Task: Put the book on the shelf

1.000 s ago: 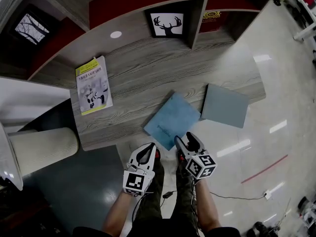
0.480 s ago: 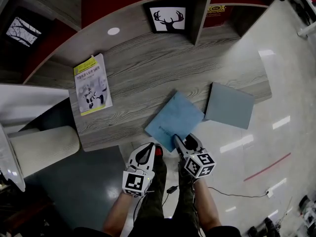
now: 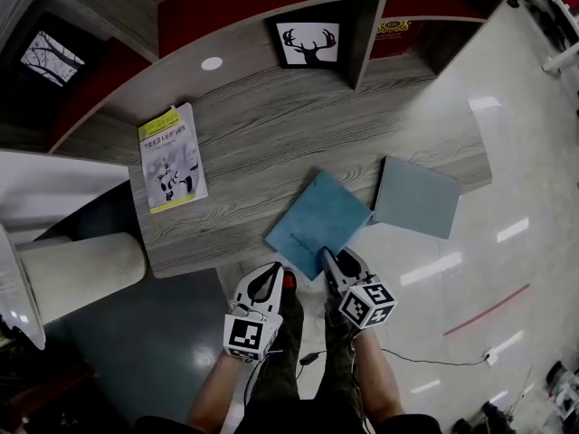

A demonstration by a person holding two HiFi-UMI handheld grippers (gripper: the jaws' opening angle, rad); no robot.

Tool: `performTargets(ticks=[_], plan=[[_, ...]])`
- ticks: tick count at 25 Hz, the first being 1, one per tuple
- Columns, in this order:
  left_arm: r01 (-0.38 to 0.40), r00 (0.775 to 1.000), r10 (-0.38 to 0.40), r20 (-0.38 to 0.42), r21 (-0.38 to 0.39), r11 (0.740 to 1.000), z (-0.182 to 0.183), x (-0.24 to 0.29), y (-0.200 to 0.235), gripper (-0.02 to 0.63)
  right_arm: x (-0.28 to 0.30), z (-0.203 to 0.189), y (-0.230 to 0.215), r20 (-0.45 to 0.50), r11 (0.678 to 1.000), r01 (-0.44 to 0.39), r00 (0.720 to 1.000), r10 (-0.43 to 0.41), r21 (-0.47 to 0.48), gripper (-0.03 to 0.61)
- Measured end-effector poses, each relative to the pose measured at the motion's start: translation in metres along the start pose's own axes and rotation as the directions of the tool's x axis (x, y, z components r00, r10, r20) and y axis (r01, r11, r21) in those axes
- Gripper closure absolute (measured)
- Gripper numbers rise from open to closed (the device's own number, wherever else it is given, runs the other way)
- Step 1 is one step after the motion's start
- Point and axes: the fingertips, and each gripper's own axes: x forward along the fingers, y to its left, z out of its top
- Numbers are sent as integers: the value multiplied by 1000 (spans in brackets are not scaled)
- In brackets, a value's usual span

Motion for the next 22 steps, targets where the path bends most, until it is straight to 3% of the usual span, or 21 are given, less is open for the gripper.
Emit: performTargets(ticks=[10, 22], plan=[[-48, 998, 49, 45, -7, 999, 24, -29, 12, 607, -9, 40, 24, 65, 997, -41, 997, 37, 63, 512], [-115, 980, 111, 163, 10, 993, 81, -82, 32, 607, -44, 93, 84, 147, 998, -22, 989, 31, -65, 515]])
